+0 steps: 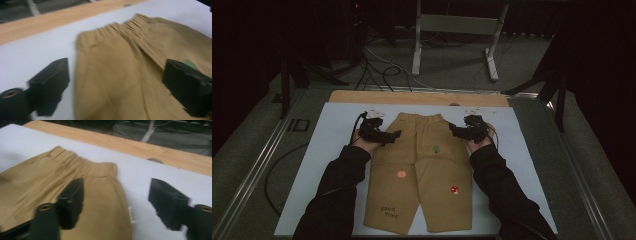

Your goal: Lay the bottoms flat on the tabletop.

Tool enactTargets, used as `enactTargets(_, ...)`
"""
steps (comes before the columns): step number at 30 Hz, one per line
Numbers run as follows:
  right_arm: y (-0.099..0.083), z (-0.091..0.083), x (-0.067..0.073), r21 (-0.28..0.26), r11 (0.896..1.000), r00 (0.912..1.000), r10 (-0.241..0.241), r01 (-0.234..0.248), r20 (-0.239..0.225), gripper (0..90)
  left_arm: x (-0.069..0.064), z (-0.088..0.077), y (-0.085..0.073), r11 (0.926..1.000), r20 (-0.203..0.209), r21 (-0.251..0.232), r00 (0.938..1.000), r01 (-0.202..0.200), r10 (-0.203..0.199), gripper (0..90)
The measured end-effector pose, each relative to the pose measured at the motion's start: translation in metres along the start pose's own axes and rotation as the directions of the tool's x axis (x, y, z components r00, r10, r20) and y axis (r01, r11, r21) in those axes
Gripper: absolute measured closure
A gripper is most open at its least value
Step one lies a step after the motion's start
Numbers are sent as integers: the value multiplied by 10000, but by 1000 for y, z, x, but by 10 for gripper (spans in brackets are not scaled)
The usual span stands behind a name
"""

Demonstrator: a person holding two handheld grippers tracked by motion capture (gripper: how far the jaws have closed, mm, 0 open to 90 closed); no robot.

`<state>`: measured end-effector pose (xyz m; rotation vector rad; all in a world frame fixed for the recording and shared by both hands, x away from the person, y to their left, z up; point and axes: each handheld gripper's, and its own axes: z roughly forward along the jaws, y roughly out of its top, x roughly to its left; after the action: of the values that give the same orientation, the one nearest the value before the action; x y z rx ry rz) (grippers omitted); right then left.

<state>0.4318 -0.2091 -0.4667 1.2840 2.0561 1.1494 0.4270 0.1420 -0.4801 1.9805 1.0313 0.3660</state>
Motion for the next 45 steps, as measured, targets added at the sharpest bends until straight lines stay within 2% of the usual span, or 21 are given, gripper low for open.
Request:
enactTargets(1, -2, -1, 0, 48, 10000, 9998, -14, 15, -196, 244, -2, 0, 0, 10000, 71, 16, 10000, -57, 57, 48)
enactTargets(2, -2, -1, 0, 48, 10000, 9998, -14, 15, -196, 244, -2, 0, 0, 10000, 71, 16, 10000, -57, 57, 29)
enactTargets(3, -4, -2, 0, 55, 10000, 9994, -53, 55, -349, 178, -6, 0, -1, 9999, 341, 29, 9993, -155, 154, 29)
enactTargets(4, -8, -5, 2, -13, 9998, 9973, -209, 209, -711, 154, -8, 0, -1, 9998, 454, 25, 9988, -206, 205, 11)
enactTargets(5, -9, -6, 3, -7, 9996, 9963, -287, 287, -814, 139, -10, 0, 0, 9996, 492, -9, 9984, -281, 281, 4)
enactTargets(7, -10, -8, 6, -45, 9992, 9946, -399, 396, -957, 139, -13, -1, 1, 9995, 722, -72, 9969, -296, 301, 4)
enactTargets(11, -11, -10, 10, -157, 9981, 9919, -614, 600, -1115, 138, -20, -3, 2, 9990, 914, -87, 9948, -447, 453, 3)
enactTargets(13, -10, -11, 12, -196, 9981, 9891, -610, 589, -1340, 132, -23, -4, 2, 9986, 1069, -67, 9928, -528, 532, 3)
enactTargets(20, -11, -17, 16, -228, 9973, 9842, -728, 700, -1612, 128, -32, -11, 0, 9969, 1627, -29, 9836, -789, 783, 3)
enactTargets(26, -16, -26, 21, -223, 9956, 9750, -940, 913, -2011, 111, -39, -22, -5, 9935, 1981, 37, 9739, -1134, 1105, 2)
enactTargets(30, -22, -33, 23, -294, 9931, 9668, -1172, 1135, -2269, 98, -41, -31, -8, 9929, 2092, -29, 9708, -1192, 1172, 2)
enactTargets(34, -30, -42, 24, -325, 9925, 9569, -1221, 1177, -2635, 95, -44, -39, -13, 9913, 2279, -60, 9650, -1316, 1295, 2)
enactTargets(36, -34, -47, 25, -312, 9920, 9536, -1262, 1224, -2733, 92, -45, -43, -18, 9900, 2423, -60, 9603, -1412, 1384, 1)
enactTargets(41, -47, -58, 26, -270, 9919, 9511, -1266, 1240, -2818, 90, -47, -52, -30, 9876, 2487, 63, 9569, -1566, 1502, 1)
enactTargets(43, -51, -65, 26, -340, 9928, 9491, -1194, 1144, -2915, 91, -47, -57, -35, 9885, 2537, -11, 9561, -1515, 1468, 0)
enactTargets(45, -55, -70, 26, -346, 9914, 9459, -1307, 1262, -2969, 92, -47, -63, -40, 9887, 2598, -74, 9545, -1499, 1467, 0)
